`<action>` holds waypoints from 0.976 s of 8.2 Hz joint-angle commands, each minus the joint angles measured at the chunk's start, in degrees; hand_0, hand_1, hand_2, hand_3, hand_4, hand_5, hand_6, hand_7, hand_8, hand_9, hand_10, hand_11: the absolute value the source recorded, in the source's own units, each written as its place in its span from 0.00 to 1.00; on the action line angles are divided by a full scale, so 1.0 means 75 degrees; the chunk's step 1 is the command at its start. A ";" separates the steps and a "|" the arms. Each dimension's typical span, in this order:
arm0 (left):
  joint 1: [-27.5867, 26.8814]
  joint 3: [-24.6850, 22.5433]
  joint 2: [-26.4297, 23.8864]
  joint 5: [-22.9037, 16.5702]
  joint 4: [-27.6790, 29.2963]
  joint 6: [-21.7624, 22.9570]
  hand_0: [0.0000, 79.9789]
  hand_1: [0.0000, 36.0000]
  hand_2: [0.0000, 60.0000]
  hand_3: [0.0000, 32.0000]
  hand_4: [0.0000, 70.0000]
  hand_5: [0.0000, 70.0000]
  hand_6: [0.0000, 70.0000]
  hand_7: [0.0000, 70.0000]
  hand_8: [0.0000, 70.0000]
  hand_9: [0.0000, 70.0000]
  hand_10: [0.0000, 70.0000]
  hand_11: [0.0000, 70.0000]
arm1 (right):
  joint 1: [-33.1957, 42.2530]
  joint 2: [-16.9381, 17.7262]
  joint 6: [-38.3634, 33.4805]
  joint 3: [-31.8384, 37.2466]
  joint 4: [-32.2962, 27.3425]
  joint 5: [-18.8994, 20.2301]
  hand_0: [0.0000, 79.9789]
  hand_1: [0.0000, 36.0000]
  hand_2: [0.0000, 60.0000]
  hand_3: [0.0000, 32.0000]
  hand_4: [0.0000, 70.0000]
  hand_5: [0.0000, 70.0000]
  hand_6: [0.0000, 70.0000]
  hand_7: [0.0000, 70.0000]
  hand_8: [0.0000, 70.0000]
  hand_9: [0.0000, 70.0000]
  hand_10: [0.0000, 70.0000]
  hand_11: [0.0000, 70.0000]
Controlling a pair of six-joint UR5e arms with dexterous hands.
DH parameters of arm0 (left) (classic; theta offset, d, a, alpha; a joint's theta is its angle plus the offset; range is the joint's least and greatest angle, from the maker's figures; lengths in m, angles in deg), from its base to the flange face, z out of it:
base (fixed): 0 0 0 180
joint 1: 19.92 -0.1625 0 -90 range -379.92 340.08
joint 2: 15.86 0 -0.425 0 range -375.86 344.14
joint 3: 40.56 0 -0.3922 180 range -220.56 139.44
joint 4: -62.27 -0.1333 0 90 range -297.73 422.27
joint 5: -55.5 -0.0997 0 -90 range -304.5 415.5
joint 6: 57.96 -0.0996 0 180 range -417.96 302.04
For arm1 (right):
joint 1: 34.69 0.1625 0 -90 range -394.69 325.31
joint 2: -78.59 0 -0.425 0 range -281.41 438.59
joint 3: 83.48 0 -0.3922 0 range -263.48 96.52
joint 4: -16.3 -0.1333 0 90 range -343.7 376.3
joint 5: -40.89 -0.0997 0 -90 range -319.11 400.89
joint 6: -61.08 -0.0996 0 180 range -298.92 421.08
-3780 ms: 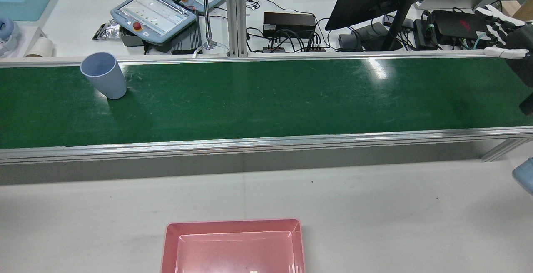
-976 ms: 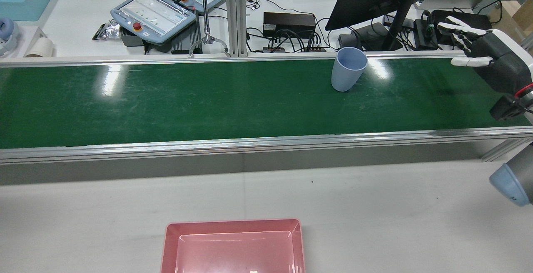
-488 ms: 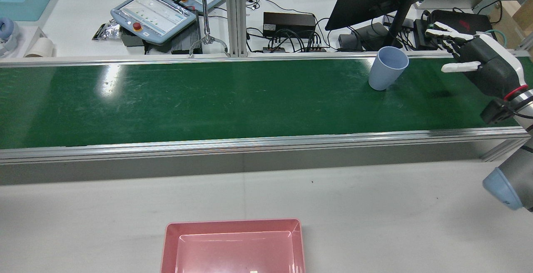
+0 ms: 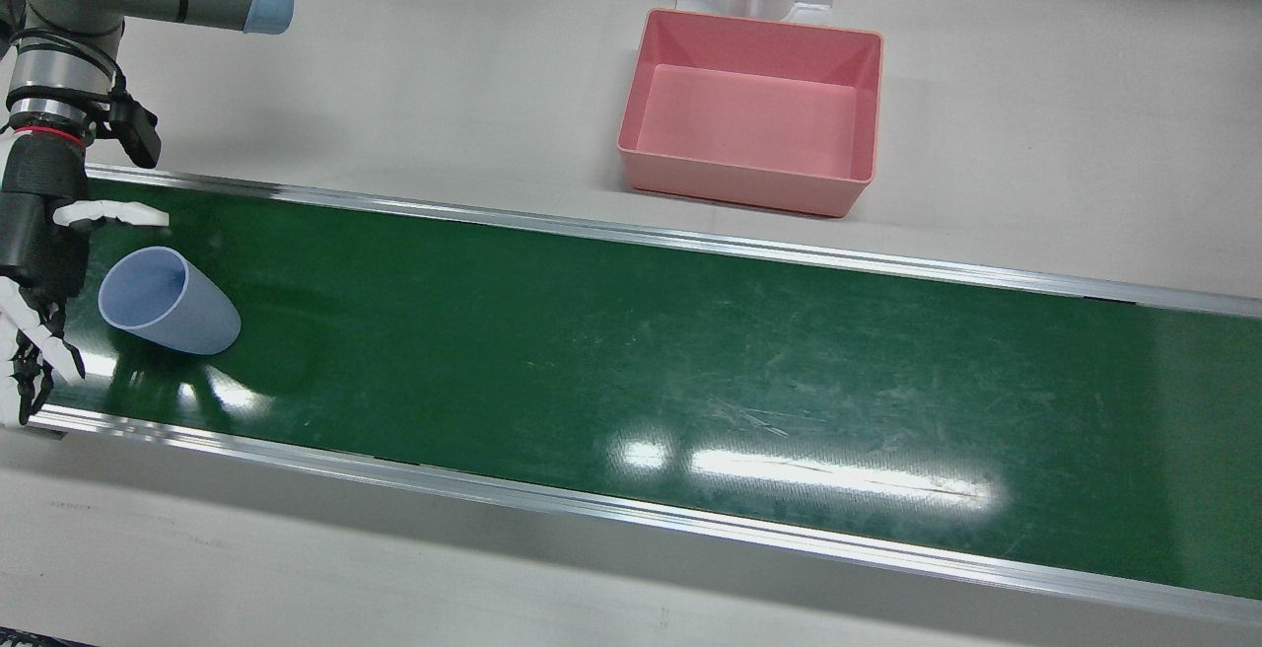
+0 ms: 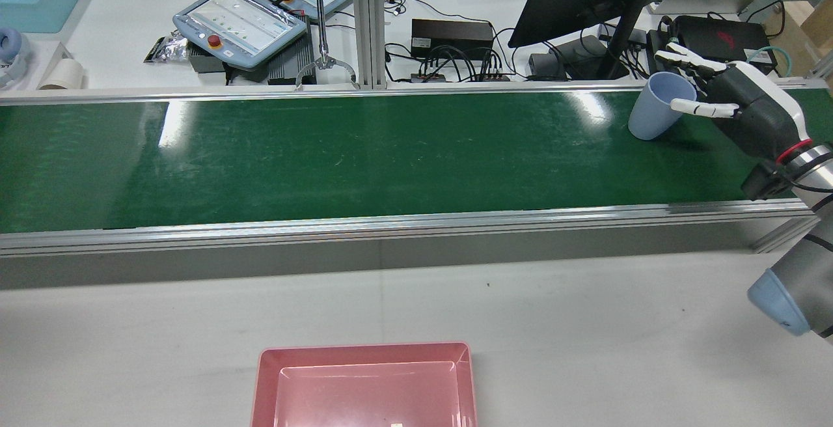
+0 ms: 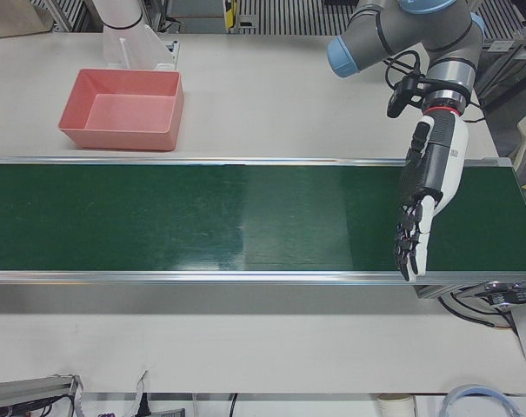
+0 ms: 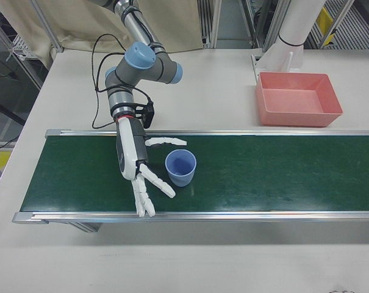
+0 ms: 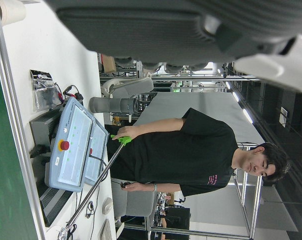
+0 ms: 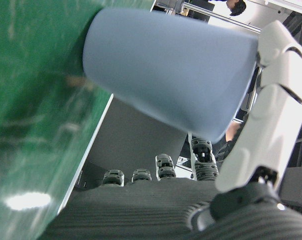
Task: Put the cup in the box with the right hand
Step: 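Reach the right hand toward the blue cup and close fingers around it, then lift the blue cup off the conveyor with the right hand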
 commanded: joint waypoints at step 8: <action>0.0000 0.0000 0.0000 0.0000 0.0000 0.0000 0.00 0.00 0.00 0.00 0.00 0.00 0.00 0.00 0.00 0.00 0.00 0.00 | 0.0279 0.0197 -0.0333 -0.1584 0.0081 -0.0864 0.74 0.91 1.00 0.00 0.65 0.32 0.68 1.00 1.00 1.00 0.90 1.00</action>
